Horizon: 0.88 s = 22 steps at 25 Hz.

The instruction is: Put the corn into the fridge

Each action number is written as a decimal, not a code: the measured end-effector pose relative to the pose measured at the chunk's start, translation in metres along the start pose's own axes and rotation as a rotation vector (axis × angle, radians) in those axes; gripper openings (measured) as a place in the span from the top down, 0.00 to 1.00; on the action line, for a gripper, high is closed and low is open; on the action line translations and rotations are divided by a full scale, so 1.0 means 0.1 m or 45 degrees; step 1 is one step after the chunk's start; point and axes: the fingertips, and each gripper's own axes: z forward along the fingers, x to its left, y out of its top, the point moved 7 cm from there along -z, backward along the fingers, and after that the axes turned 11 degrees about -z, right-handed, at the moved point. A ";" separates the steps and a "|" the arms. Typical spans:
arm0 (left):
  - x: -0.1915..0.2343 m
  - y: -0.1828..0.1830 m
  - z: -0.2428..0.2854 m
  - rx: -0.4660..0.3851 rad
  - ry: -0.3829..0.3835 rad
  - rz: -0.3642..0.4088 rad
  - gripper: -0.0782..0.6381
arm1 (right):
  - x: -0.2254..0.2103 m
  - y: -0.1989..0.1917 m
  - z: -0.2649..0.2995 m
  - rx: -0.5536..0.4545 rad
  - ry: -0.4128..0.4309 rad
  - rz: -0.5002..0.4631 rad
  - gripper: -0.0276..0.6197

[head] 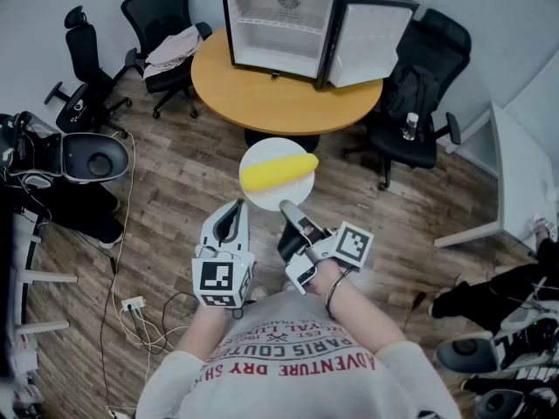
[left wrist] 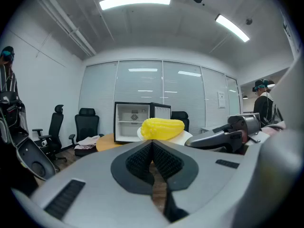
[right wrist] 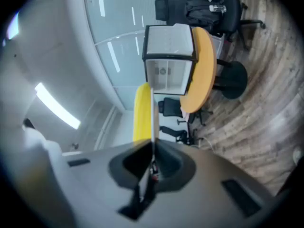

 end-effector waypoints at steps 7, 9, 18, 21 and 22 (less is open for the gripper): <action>0.03 -0.01 0.01 -0.021 0.010 0.003 0.86 | -0.02 -0.01 0.02 0.000 0.001 0.007 0.90; 0.03 -0.02 0.02 -0.026 0.009 0.009 0.86 | -0.02 -0.01 0.03 0.001 -0.005 -0.002 0.90; 0.39 0.06 -0.14 -0.072 -0.033 0.022 0.86 | 0.05 -0.27 0.24 -0.046 -0.054 -0.011 0.90; 0.53 0.10 -0.19 -0.096 -0.047 0.039 0.86 | 0.05 -0.33 0.34 -0.073 -0.050 -0.009 0.90; 0.57 0.11 -0.20 -0.102 -0.051 0.048 0.86 | 0.05 -0.34 0.37 -0.082 -0.049 -0.009 0.90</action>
